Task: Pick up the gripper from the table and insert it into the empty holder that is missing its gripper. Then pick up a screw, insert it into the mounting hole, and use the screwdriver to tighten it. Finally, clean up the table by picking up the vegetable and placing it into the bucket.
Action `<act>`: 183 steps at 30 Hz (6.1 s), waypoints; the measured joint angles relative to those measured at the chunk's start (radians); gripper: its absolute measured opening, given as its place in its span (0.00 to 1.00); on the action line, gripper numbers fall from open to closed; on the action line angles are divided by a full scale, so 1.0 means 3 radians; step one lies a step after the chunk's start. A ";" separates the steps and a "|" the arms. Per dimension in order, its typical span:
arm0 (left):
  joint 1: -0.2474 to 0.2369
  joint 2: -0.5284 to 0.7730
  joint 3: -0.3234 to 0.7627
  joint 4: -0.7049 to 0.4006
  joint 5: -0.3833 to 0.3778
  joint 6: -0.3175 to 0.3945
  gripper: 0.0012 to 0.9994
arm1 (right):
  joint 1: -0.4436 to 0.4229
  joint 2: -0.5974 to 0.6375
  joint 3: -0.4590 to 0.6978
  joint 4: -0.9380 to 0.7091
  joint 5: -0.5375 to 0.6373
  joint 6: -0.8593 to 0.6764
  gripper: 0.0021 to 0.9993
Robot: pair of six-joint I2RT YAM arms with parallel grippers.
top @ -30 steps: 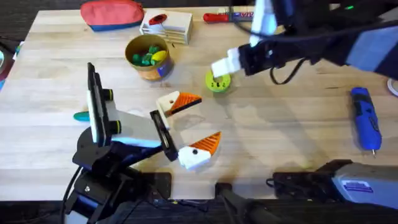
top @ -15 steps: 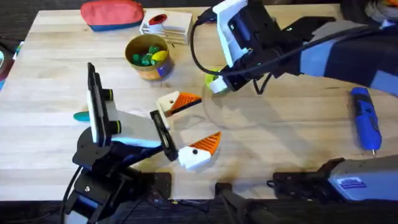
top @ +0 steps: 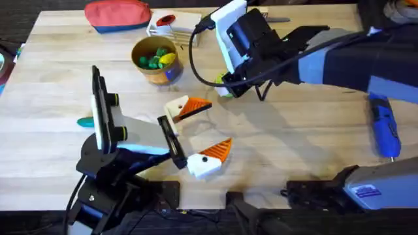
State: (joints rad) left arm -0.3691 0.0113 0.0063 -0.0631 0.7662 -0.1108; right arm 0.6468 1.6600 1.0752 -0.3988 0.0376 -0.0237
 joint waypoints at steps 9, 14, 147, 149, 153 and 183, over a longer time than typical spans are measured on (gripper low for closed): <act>0.0001 0.0000 0.0000 0.0000 0.0001 0.0000 0.99 | 0.0000 0.0155 0.0001 -0.0078 0.0021 -0.0004 0.22; 0.0000 -0.0001 0.0000 0.0000 0.0001 0.0000 0.99 | 0.0000 0.0154 0.0004 -0.0068 0.0024 -0.0001 0.14; 0.0000 -0.0001 0.0000 -0.0001 0.0001 -0.0003 0.99 | 0.1195 0.0474 0.2688 -0.2760 -0.0530 0.0428 0.56; 0.0000 0.0000 0.0000 -0.0001 0.0001 -0.0004 0.99 | 0.1193 0.0474 0.2688 -0.2761 -0.0530 0.0433 0.62; 0.0001 0.0000 0.0000 -0.0001 0.0001 -0.0004 0.99 | 0.1176 0.0474 0.2688 -0.2777 -0.0519 0.0424 0.95; 0.0000 -0.0001 0.0000 -0.0001 0.0001 -0.0003 0.99 | -0.0138 -0.1954 0.1638 -0.3100 -0.0984 0.0082 0.99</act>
State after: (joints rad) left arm -0.3691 0.0111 0.0063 -0.0635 0.7666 -0.1118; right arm 0.6054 1.0737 1.5667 -1.3288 -0.2576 0.0010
